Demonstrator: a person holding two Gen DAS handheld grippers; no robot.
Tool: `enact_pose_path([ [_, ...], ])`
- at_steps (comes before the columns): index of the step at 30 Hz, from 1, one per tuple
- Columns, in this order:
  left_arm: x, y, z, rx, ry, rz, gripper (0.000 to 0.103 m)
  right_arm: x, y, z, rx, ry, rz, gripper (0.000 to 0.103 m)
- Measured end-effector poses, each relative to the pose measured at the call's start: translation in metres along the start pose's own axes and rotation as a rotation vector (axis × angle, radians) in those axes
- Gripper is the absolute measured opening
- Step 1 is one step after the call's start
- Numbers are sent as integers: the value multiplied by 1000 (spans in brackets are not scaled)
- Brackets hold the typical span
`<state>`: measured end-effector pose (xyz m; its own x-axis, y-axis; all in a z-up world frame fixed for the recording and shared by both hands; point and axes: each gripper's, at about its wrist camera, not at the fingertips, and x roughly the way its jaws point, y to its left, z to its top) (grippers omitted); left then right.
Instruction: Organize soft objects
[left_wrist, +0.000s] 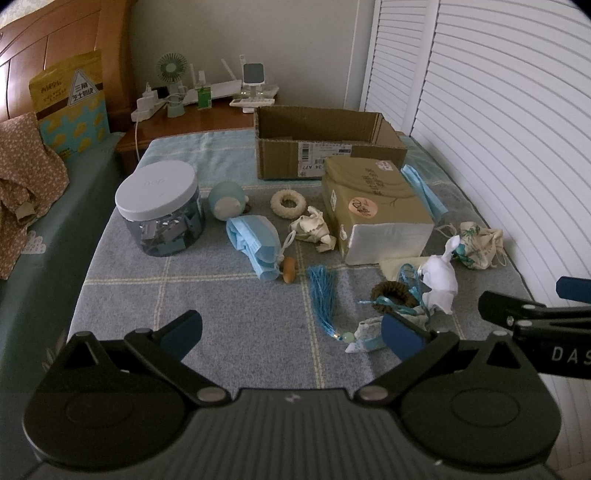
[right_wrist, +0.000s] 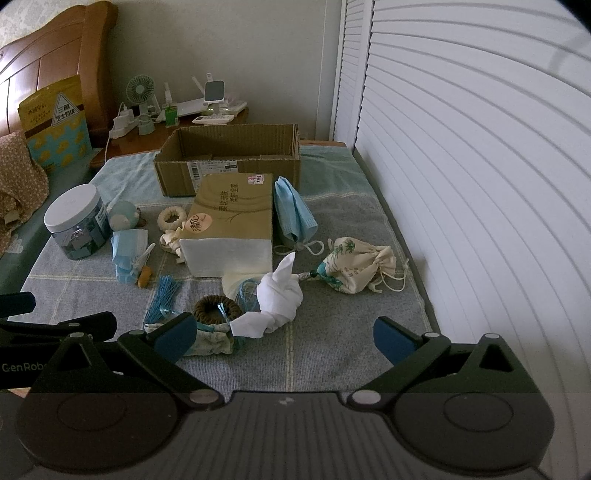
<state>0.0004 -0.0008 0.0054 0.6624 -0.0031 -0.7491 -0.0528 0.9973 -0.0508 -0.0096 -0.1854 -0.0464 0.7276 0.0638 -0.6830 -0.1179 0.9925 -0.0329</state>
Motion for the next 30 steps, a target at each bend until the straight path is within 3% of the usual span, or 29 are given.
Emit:
enact_pose_path([
  [19,7,0,2,58,-28,-28,102,0,1,0,-13,-30,17,103],
  [30,16,0,-7,179,-75,-82,102,5,0,-5,-78,-66,71,103],
])
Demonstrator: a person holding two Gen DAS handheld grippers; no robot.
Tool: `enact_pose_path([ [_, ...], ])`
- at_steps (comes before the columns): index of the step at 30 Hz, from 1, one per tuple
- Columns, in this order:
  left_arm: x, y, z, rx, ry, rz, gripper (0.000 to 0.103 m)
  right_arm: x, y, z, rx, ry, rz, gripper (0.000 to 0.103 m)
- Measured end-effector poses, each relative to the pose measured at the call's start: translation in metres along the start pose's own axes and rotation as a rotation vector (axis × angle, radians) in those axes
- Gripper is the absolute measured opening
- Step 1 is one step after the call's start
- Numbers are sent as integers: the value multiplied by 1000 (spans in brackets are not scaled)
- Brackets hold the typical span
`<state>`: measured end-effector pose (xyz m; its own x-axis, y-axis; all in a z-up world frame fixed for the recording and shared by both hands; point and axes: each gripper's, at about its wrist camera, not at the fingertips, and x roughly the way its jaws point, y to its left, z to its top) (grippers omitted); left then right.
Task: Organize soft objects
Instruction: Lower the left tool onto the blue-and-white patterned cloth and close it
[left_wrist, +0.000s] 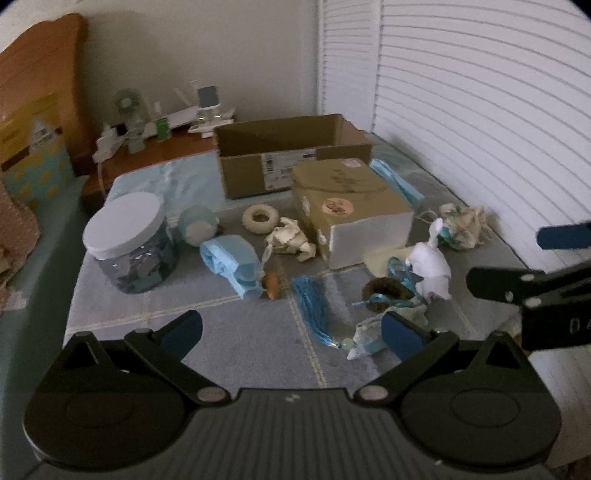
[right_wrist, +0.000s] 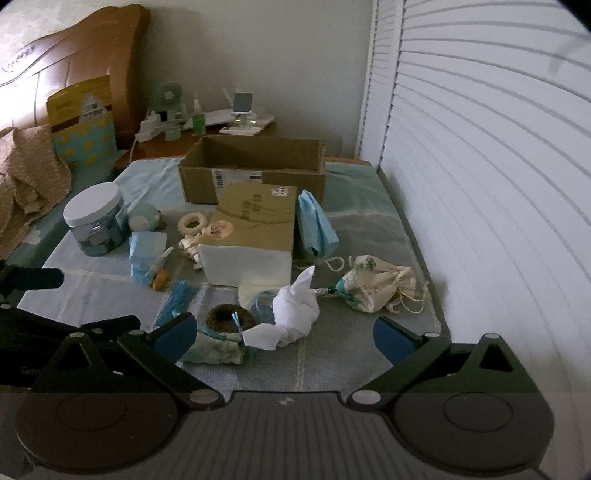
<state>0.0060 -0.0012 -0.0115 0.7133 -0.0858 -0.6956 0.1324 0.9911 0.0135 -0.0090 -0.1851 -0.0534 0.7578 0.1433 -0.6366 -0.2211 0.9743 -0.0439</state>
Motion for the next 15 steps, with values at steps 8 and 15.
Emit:
enact_pose_path([
  [8,13,9,-8,15,22,-28,102,10,-4,-7,-35,-7,48,103],
  [15,19,17,-15,8,28,-65,102,24,-1,-16,-74,15,111,103],
])
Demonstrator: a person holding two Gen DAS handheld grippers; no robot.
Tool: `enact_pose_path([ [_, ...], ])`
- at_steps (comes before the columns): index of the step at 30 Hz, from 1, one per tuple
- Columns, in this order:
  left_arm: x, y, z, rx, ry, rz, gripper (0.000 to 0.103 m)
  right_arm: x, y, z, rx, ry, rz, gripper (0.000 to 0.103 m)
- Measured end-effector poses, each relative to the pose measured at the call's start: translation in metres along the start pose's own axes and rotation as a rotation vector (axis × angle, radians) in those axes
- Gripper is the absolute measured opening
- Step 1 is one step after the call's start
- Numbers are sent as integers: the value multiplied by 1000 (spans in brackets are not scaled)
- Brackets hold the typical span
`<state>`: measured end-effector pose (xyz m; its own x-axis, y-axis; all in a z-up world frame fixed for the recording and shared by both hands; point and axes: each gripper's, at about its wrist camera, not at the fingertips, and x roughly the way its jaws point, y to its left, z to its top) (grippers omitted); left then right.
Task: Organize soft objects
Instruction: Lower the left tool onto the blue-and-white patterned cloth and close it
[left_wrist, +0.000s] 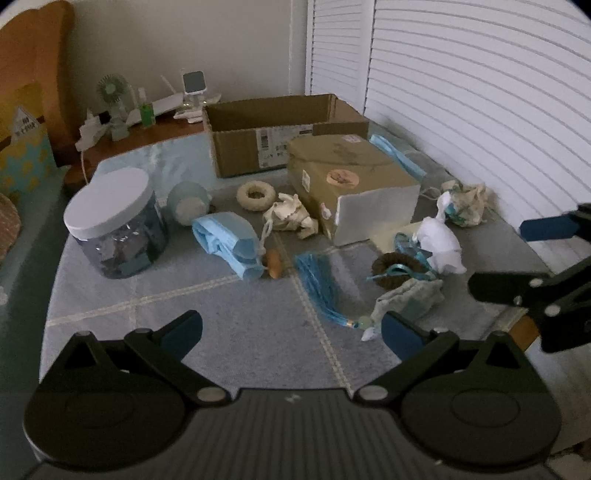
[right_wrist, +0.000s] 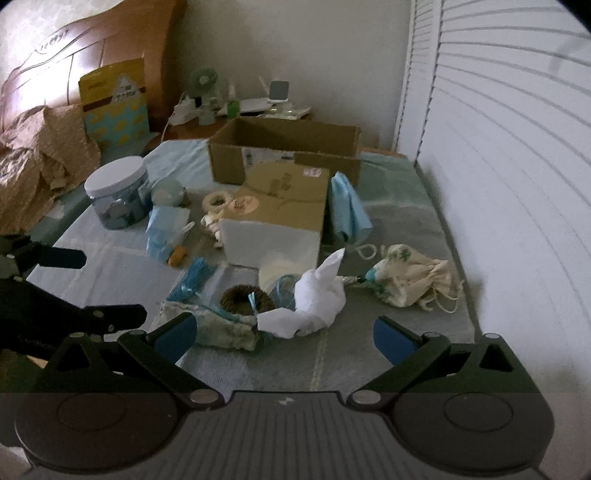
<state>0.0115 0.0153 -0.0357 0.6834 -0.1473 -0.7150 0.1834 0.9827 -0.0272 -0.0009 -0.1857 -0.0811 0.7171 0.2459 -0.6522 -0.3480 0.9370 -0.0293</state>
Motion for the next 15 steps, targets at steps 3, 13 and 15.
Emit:
enact_pose_path([
  [3,3,0,0,1,1,-27,102,7,-1,-3,-4,14,9,103],
  [13,18,-24,13,59,-2,-101,102,26,-18,-23,5,62,-22,103],
  [15,25,-30,15,69,3,-114,102,29,-22,-27,2,57,-40,103],
])
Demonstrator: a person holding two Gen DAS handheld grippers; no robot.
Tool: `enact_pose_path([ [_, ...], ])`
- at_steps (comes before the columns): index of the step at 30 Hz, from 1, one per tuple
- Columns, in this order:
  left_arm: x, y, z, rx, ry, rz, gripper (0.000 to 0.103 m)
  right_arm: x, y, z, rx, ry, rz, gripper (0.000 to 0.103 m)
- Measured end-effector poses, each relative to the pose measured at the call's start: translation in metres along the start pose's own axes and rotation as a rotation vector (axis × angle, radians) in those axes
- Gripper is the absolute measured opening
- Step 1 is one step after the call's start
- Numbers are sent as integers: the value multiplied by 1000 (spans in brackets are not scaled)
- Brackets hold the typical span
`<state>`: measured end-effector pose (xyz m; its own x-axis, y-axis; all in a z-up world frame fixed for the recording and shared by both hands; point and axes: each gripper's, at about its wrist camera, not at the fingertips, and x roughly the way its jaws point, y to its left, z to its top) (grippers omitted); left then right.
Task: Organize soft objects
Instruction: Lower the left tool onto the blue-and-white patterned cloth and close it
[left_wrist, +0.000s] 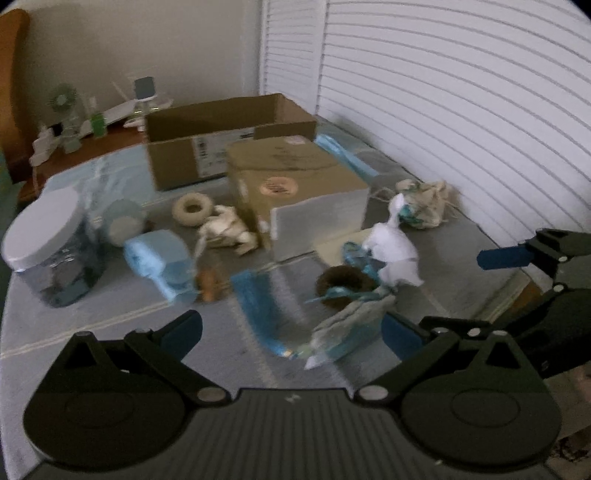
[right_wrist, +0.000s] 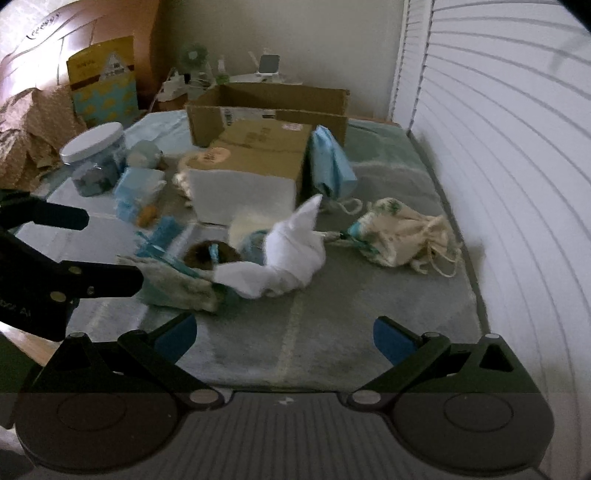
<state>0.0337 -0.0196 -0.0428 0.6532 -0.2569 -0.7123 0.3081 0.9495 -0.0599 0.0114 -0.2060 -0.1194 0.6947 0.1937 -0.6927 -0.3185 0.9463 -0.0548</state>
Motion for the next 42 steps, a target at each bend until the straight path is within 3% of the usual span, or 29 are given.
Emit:
enact_pose_path([
  [10,18,-8,-7,10,31,-49,97,18,-15,-12,20,28,-15,103],
  [16,14,-16,-9,52,12,-59,69,20,-14,-14,7,9,-28,103],
  [24,18,-9,-11,37,24,-32,69,20,-14,-16,13,-8,-33,103],
  [31,14,22,-14,-10,26,71,71,20,-14,-17,15,-13,-36,103],
  [34,4,25,-13,-41,17,26,72,19,-13,-19,18,-24,-41,103],
  [38,-11,4,-12,-6,-25,-23,84,19,-13,-20,20,-34,-43,103],
  [42,-1,-18,-10,7,10,-11,84,18,-13,-21,14,-43,-41,103],
])
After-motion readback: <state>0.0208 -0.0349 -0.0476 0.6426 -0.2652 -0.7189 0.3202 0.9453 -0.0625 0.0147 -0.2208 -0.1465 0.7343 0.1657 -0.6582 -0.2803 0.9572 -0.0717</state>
